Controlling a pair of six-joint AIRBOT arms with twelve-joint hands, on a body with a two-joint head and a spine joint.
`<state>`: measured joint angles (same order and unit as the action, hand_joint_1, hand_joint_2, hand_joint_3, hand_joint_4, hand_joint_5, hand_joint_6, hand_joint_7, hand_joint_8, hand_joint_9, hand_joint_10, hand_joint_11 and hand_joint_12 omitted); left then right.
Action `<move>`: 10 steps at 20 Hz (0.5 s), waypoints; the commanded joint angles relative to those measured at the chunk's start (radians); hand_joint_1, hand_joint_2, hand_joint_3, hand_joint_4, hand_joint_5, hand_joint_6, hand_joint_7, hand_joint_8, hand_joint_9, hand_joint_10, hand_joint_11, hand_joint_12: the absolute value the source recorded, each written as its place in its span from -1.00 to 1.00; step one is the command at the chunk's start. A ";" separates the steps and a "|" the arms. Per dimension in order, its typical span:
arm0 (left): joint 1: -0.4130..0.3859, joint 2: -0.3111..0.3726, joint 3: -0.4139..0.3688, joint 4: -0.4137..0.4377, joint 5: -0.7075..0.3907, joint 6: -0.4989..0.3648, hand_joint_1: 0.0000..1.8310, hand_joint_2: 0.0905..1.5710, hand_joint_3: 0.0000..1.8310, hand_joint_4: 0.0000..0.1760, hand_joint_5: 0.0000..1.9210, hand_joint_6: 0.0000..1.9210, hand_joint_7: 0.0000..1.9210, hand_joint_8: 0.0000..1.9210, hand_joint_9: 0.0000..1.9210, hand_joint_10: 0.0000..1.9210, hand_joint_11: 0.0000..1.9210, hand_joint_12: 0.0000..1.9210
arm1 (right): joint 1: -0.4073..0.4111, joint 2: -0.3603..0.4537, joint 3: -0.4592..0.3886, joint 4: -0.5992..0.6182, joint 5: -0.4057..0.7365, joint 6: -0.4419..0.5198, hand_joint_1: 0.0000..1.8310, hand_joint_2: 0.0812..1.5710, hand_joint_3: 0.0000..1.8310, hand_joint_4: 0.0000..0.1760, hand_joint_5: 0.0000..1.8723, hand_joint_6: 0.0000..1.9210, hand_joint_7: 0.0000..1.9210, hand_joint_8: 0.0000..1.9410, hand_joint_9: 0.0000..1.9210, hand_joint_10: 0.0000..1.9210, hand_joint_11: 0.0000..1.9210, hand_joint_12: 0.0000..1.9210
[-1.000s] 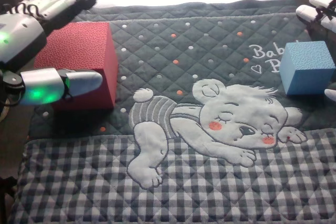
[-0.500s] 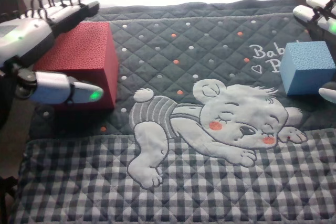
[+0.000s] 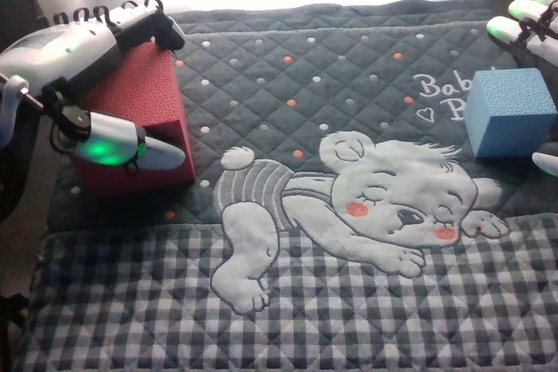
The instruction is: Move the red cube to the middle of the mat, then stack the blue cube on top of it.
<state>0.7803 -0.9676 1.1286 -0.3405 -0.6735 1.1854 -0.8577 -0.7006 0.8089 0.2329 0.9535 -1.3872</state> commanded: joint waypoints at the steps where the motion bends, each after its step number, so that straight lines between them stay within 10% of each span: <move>1: -0.003 0.004 -0.001 0.024 -0.111 -0.005 0.51 0.37 -1.00 0.11 -0.89 0.76 -0.96 0.75 -0.85 0.97 -0.66 1.00 | 0.007 0.004 0.001 -0.003 0.122 -0.002 -0.47 0.62 -0.99 -1.00 -1.00 -1.00 -1.00 -1.00 -1.00 -1.00 -1.00 -1.00; 8: 0.010 0.050 -0.053 0.143 -0.270 -0.126 0.35 0.50 -0.97 0.35 -0.93 0.60 -0.96 0.58 -0.79 0.87 -0.61 1.00 | 0.005 0.000 0.001 0.000 0.124 -0.002 -0.55 0.63 -1.00 -1.00 -1.00 -1.00 -1.00 -1.00 -1.00 -1.00 -1.00 -1.00; 10: -0.017 0.058 -0.088 0.250 -0.349 -0.164 0.47 0.44 -1.00 -0.14 -0.83 0.47 -0.88 0.43 -0.80 0.72 -0.70 0.97 | 0.005 -0.006 0.004 0.000 0.125 -0.002 -0.57 0.64 -0.99 -1.00 -1.00 -1.00 -1.00 -1.00 -1.00 -1.00 -1.00 -1.00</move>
<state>0.7757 -0.9077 1.0435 -0.1055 -0.8505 1.0275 -0.8581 -0.7074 0.8101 0.2394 0.9527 -1.3865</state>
